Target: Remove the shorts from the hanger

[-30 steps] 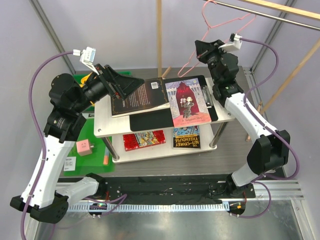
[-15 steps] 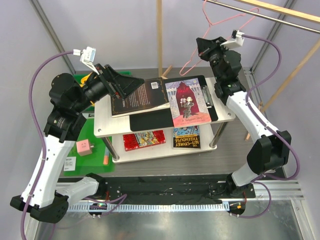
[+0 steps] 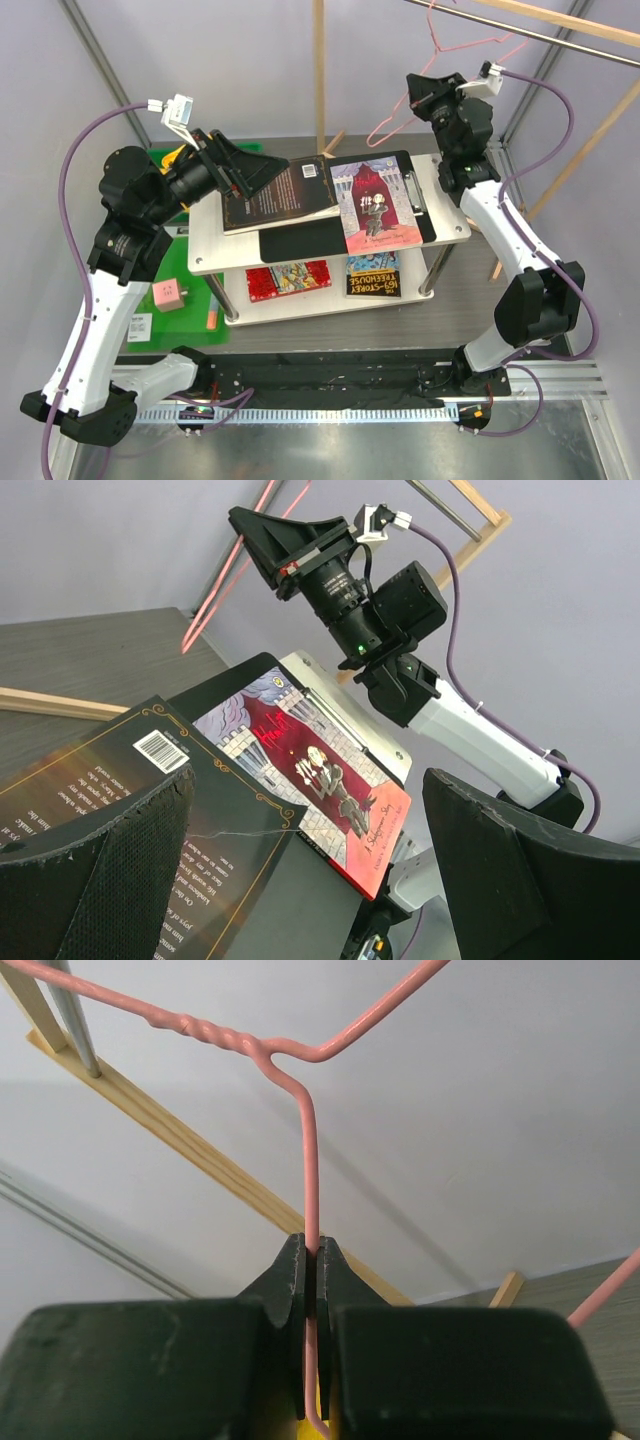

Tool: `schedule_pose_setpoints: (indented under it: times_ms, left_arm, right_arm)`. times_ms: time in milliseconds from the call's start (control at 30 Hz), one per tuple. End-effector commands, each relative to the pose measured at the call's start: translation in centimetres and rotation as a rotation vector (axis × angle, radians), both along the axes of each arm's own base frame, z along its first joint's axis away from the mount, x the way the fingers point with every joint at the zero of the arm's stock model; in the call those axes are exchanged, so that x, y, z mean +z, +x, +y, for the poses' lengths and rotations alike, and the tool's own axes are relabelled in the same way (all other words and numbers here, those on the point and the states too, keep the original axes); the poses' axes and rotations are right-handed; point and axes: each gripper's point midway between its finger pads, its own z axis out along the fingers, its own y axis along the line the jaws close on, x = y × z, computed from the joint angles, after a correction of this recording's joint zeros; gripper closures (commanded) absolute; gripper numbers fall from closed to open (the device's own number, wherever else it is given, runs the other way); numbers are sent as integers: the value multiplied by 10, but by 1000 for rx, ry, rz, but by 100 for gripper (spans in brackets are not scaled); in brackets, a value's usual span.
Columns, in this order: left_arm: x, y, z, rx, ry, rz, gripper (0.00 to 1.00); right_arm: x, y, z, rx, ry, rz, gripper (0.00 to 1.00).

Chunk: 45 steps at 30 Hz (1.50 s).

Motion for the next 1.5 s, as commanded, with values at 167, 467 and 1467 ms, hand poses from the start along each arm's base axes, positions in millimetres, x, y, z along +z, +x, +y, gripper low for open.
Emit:
schedule_pose_setpoints:
  times_ms: [167,467,1467]
  left_arm:
    - [9,-8,-4,-46,-8,-13,6]
    - [10,-5,12,61,46,-43,6]
    - [-30,-40,94,422,156,-15,6]
  right_arm:
    - [10,-15,-8,-4,136,41,89]
    - [2,-19,-12,-11,149,153,55]
    - [-43,-238,-121,-327,-325,528,4]
